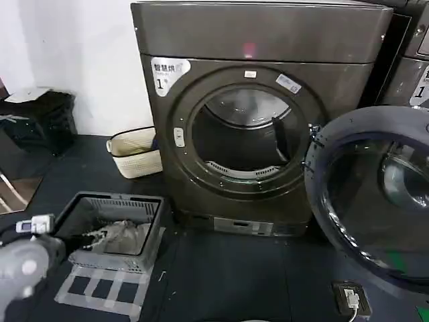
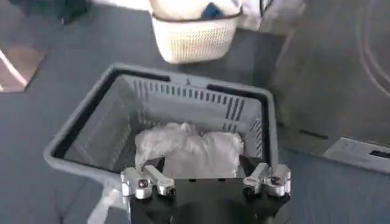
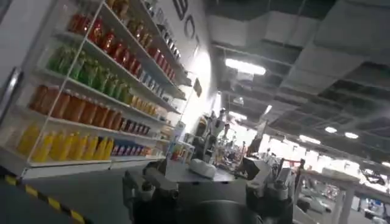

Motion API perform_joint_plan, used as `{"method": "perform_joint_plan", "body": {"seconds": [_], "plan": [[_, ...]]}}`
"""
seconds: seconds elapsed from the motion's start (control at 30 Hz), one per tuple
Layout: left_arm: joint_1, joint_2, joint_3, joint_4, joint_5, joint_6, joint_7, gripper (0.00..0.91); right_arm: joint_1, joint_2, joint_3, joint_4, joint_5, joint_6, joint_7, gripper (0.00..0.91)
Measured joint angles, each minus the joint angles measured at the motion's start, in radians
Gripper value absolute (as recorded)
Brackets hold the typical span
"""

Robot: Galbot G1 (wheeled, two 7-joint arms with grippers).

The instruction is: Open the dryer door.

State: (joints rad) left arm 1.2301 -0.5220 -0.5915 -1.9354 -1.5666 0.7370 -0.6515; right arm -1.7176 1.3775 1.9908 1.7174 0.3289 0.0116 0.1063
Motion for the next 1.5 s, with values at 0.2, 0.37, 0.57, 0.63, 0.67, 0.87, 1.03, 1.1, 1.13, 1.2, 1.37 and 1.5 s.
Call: {"method": "perform_joint_plan", "body": {"seconds": [0.2, 0.37, 0.57, 0.63, 0.67, 0.87, 1.03, 1.1, 1.13, 1.2, 1.37, 1.5], "plan": [[-0.098, 0.151, 0.087, 0.078, -0.278, -0.001, -0.108, 0.907, -0.004, 0.008, -0.014, -0.006, 0.004, 0.022, -0.002, 0.907], [-0.198, 0.187, 0.179, 0.151, -0.385, -0.001, -0.127, 0.907, -0.002, 0.025, -0.032, -0.005, 0.001, 0.043, -0.008, 0.907], [-0.439, 0.150, 0.356, 0.269, -0.393, -0.001, -0.127, 0.907, -0.009, 0.026, -0.034, -0.009, 0.000, 0.056, -0.012, 0.907], [-0.536, 0.131, 0.442, 0.310, -0.385, -0.001, -0.127, 0.907, -0.010, 0.029, -0.034, -0.009, 0.000, 0.058, -0.013, 0.907], [-0.593, 0.117, 0.492, 0.332, -0.380, -0.001, -0.127, 0.907, -0.010, 0.031, -0.035, -0.009, 0.000, 0.059, -0.013, 0.907], [-0.830, 0.044, 0.702, 0.440, -0.447, -0.001, -0.136, 0.907, -0.013, 0.033, -0.037, -0.016, 0.000, 0.071, -0.015, 0.907], [-0.939, 0.004, 0.808, 0.514, -0.459, -0.001, -0.137, 0.907, -0.005, 0.034, -0.049, -0.019, -0.008, 0.075, -0.016, 0.907], [-0.978, -0.003, 0.850, 0.529, -0.470, -0.001, -0.138, 0.907, -0.004, 0.035, -0.051, -0.021, -0.010, 0.078, -0.016, 0.907], [-0.992, -0.005, 0.866, 0.534, -0.476, -0.001, -0.141, 0.907, -0.004, 0.035, -0.052, -0.022, -0.010, 0.079, -0.016, 0.907], [-1.012, -0.006, 0.891, 0.542, -0.505, -0.001, -0.166, 0.907, -0.002, 0.034, -0.052, -0.026, -0.011, 0.080, -0.015, 0.907], [-1.038, 0.015, 0.929, 0.545, -0.623, -0.001, -0.184, 0.907, -0.001, 0.032, -0.056, -0.027, -0.013, 0.082, -0.016, 0.907], [-1.053, 0.015, 0.941, 0.559, -0.675, -0.001, -0.182, 0.907, 0.000, 0.031, -0.060, -0.031, -0.019, 0.088, -0.017, 0.907]]}}
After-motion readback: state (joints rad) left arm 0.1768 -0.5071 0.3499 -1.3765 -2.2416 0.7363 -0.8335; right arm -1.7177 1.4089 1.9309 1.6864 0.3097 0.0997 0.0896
